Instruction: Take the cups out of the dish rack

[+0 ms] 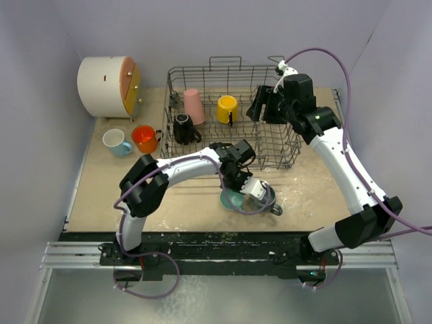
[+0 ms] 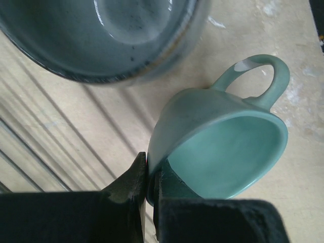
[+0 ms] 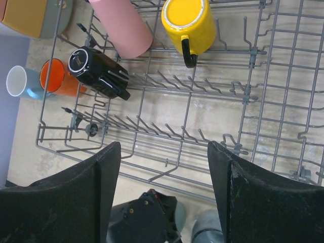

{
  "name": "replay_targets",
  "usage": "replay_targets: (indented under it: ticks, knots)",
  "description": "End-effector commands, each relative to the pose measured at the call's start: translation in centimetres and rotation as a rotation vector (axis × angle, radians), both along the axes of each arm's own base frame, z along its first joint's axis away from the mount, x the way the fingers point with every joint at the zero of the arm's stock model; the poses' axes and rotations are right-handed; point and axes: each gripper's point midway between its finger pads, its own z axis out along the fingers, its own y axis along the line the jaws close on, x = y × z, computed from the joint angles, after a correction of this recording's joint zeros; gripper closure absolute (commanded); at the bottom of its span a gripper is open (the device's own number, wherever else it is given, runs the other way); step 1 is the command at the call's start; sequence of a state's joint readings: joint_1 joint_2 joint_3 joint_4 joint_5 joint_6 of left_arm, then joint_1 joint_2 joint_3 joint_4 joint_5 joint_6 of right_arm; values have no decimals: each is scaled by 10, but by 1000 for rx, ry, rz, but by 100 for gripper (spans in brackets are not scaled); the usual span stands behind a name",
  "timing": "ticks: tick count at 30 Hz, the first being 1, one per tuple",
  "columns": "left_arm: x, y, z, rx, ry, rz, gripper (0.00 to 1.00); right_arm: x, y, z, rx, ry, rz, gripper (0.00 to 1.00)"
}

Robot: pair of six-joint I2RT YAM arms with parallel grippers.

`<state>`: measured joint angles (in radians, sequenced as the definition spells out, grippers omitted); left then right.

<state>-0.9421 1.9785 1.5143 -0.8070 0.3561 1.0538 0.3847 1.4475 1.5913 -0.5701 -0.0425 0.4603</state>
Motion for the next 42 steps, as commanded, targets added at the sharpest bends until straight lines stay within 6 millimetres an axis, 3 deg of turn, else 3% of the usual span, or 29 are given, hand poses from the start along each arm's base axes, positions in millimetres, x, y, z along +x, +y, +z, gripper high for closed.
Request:
replay_targets:
  ticks: [1,6,7,10,12,14,17,24,28,32,38,42]
  knots:
    - [7,-18,11,3,-50,-15,100,7,-1,23,11,-78,-3,28]
    - [-3,-19,6,62,-43,-63,100,12,-4,18,-2,-71,-9,28]
    - [-4,-19,5,79,-44,-66,96,13,-5,19,-5,-74,-11,28]
    - [-7,-19,9,104,-38,-68,65,19,-7,18,-25,-73,-15,27]
    - [-5,-21,18,94,-43,-58,51,23,-9,16,-42,-70,-22,27]
    - [-4,-24,28,76,-54,-49,49,25,-9,15,-50,-68,-22,27]
    - [2,-32,45,29,-80,-21,35,26,-8,13,-51,-67,-18,27]
    - [5,-26,105,-50,-137,41,25,40,-9,0,-90,-56,-28,25]
    - [11,3,151,-113,-145,126,17,58,-9,-15,-130,-43,-42,25]
    - [35,56,191,-167,-105,294,9,89,-11,-30,-211,-50,-78,23]
    - [69,144,220,-279,-128,561,5,119,23,-54,-300,-37,-39,20]
    - [98,200,218,-340,-131,738,5,135,43,-80,-378,-11,1,24]
